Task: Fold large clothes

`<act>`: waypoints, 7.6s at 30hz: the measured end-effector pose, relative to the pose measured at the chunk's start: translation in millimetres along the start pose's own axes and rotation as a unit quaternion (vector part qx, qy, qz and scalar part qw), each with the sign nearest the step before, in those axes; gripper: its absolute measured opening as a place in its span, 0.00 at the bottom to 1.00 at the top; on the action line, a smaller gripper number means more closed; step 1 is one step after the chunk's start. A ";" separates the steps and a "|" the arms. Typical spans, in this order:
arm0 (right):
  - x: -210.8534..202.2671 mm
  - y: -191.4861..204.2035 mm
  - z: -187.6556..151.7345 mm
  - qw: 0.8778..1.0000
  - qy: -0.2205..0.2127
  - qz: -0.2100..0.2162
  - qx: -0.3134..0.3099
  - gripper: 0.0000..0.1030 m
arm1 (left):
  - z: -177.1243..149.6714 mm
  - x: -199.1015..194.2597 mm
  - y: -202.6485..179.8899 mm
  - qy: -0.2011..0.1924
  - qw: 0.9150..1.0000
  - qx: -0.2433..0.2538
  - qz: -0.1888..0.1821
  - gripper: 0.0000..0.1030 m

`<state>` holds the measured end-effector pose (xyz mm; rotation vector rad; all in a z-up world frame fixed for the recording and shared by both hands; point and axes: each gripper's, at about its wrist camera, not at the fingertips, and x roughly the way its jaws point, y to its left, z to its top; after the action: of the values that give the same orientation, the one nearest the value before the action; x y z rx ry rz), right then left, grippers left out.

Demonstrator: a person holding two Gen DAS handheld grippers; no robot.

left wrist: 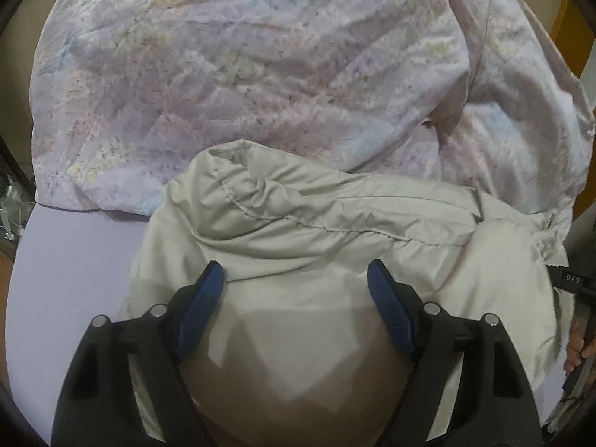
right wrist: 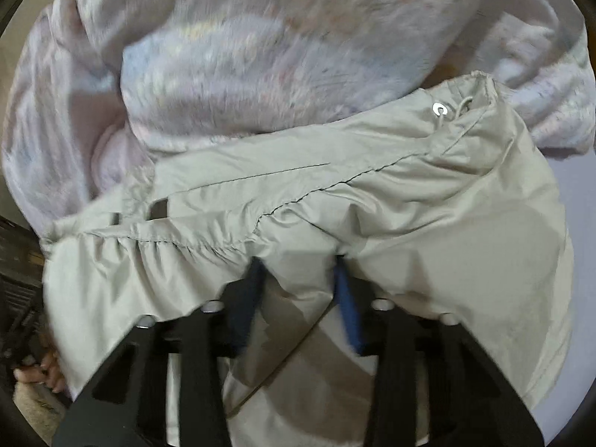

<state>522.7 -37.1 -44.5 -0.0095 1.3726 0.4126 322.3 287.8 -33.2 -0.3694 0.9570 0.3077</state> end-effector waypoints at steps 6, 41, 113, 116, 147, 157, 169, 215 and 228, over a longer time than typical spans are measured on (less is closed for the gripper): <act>-15.1 5.2 32.1 0.997 -0.069 -0.011 0.031 0.04 | 12.4 7.9 -6.0 -0.016 1.000 -0.004 0.020 0.76; 8.0 -12.0 -13.3 0.987 -0.127 -0.095 -0.026 0.70 | 25.3 70.3 -29.4 -0.039 0.993 0.014 0.113 0.91; -16.6 -167.3 -124.8 0.932 -0.044 0.100 0.345 0.86 | -144.2 11.6 89.7 0.065 0.957 -0.282 -0.028 0.87; -9.8 -164.9 -125.7 0.926 -0.041 0.112 0.358 0.83 | -144.4 19.5 93.9 0.056 0.948 -0.311 -0.033 0.83; -49.9 -137.5 -184.5 0.894 -0.040 0.193 0.402 0.23 | -158.1 -60.3 117.2 0.004 0.948 -0.308 -0.084 0.27; -61.0 -133.4 -251.4 0.896 -0.007 0.191 0.401 0.23 | -213.6 -98.8 131.0 0.009 0.949 -0.310 -0.062 0.27; -64.3 -131.5 -248.7 0.929 0.002 0.136 0.345 0.38 | -234.6 -92.9 134.5 0.021 0.945 -0.323 -0.042 0.37; 8.5 96.8 -219.4 0.988 -0.024 -0.022 -0.154 0.54 | -236.5 -56.8 133.7 0.023 0.928 -0.366 -0.059 0.69; 12.0 96.1 -218.2 0.987 -0.027 -0.012 -0.155 0.54 | -205.9 -103.6 108.7 -0.052 0.937 -0.319 -0.133 0.29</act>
<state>289.7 2.2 -79.2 -0.2698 1.2426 0.5989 70.5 285.7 -72.5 -1.0576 0.6711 0.3821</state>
